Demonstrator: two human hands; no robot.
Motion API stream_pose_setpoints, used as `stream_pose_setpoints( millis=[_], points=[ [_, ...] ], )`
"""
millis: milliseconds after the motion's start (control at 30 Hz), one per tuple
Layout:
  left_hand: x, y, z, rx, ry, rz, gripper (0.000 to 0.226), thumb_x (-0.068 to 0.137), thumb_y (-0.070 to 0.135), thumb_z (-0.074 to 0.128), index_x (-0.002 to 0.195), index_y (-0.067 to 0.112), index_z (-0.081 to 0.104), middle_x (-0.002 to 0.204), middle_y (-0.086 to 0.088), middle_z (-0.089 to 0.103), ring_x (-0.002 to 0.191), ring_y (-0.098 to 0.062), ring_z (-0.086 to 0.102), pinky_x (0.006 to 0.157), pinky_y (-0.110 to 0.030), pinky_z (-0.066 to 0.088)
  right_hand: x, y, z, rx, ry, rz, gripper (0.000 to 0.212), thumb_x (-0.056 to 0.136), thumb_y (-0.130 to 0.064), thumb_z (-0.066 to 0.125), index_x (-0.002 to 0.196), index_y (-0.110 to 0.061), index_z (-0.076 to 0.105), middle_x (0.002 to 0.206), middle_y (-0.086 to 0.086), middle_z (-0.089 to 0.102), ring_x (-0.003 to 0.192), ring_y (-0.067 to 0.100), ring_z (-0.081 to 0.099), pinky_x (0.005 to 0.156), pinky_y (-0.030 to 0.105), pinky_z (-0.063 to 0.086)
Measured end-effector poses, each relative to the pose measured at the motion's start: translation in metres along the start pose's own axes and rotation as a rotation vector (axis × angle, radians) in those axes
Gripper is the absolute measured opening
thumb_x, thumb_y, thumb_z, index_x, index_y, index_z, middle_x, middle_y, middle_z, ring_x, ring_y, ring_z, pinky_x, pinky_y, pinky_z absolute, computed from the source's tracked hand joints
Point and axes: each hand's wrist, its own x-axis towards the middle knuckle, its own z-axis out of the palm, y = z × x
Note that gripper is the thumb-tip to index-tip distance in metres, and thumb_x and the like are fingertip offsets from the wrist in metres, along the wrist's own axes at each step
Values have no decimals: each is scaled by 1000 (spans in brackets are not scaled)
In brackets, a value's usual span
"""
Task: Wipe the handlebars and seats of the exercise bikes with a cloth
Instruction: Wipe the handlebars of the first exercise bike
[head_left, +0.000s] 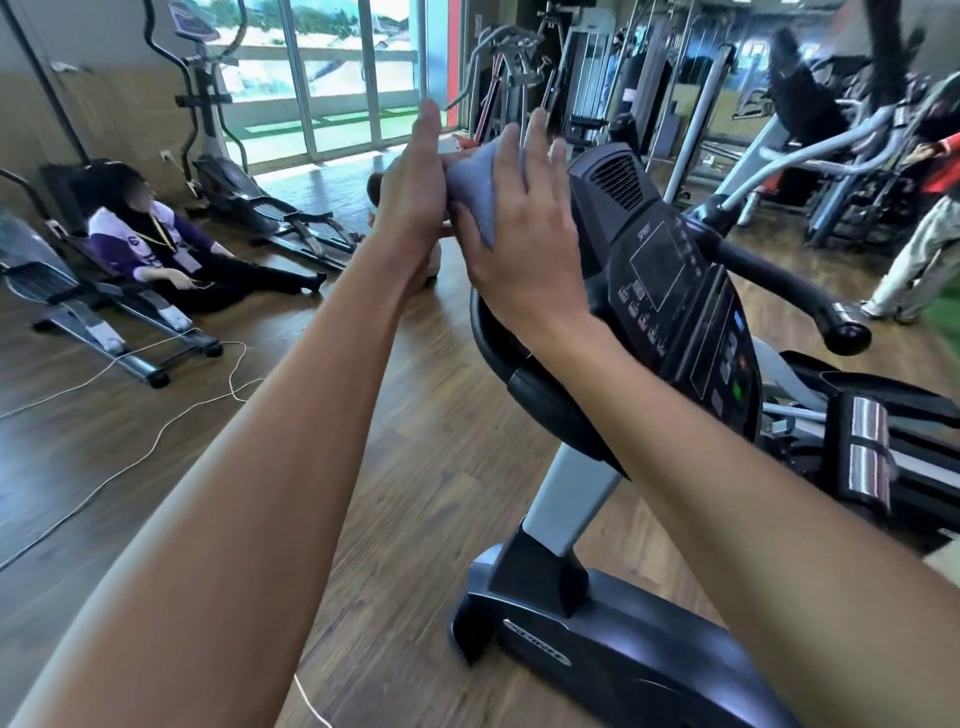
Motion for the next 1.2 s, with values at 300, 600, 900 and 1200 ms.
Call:
stream_pose_setpoints(
  millis=[300, 600, 900, 1200],
  points=[
    [-3, -9, 0, 4, -40, 18, 57, 108, 50, 37, 102, 13, 80, 101, -7, 79, 99, -19, 75, 95, -35, 58, -14, 4, 2, -86, -102, -26, 76, 105, -44, 41, 158, 6, 18, 168, 26, 4, 154, 48, 3, 122, 61, 23],
    [-12, -2, 1, 30, -6, 0, 61, 110, 50, 32, 104, 11, 80, 101, -7, 79, 94, -15, 74, 80, -27, 60, -46, -2, -3, -29, -102, -39, 77, 99, -37, 60, 155, 7, 28, 164, 29, 21, 137, 49, 42, 113, 52, 38],
    [-20, 1, 4, 152, 48, -16, 53, 107, 53, 38, 109, 12, 71, 117, -12, 73, 105, -26, 71, 98, -43, 57, 4, -9, -14, -50, -77, 42, 79, 102, -37, 54, 158, 5, 18, 163, 29, 23, 143, 44, 38, 111, 53, 36],
    [-28, 8, -8, 264, -117, 21, 73, 105, 66, 17, 125, 25, 74, 125, -5, 73, 105, -18, 67, 100, -43, 48, -66, -3, -36, -140, -436, -58, 85, 98, -41, 62, 163, -13, 14, 164, 23, 19, 136, 47, 41, 107, 51, 42]
  ],
)
